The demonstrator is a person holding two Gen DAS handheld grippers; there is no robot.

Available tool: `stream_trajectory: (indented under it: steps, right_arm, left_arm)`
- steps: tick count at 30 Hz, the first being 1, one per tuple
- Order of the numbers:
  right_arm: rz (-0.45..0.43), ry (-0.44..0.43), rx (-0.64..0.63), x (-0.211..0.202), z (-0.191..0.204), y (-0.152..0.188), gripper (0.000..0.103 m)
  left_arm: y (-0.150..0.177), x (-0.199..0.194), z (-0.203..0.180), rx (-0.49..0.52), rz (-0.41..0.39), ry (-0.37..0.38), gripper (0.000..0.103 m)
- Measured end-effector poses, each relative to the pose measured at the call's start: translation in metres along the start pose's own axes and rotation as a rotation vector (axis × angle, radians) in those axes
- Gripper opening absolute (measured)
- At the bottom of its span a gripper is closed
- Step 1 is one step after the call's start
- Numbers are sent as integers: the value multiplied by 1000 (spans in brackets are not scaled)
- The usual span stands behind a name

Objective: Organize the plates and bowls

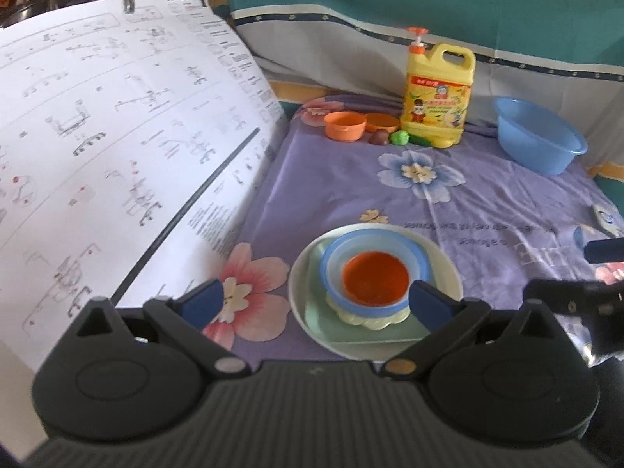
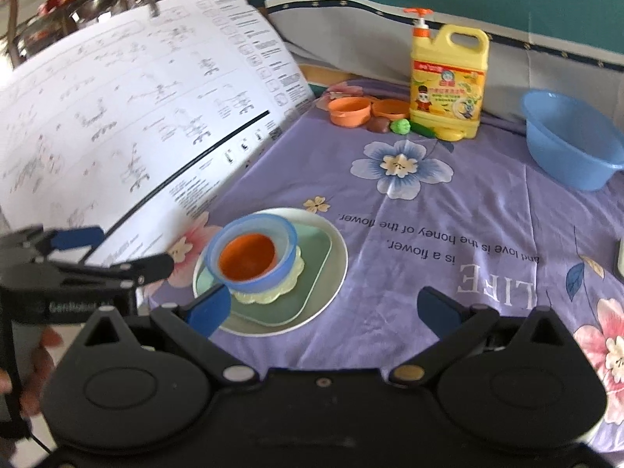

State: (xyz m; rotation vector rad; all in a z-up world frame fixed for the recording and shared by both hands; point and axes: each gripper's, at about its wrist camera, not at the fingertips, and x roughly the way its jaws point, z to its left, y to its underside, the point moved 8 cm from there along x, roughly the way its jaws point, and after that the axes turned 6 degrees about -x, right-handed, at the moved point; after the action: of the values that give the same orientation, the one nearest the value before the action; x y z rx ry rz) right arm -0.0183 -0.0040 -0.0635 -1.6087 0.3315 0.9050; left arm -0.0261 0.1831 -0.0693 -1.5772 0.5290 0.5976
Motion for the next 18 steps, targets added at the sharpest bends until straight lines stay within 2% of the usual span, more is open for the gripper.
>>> stream_trajectory:
  steps: [9, 18]
  right_arm:
    - [21, 24, -69, 9, 13, 19, 103]
    - [41, 6, -140, 23, 27, 29, 103]
  left_arm:
    - [15, 8, 8, -3, 22, -40, 103]
    - [28, 24, 6, 13, 75, -39, 103]
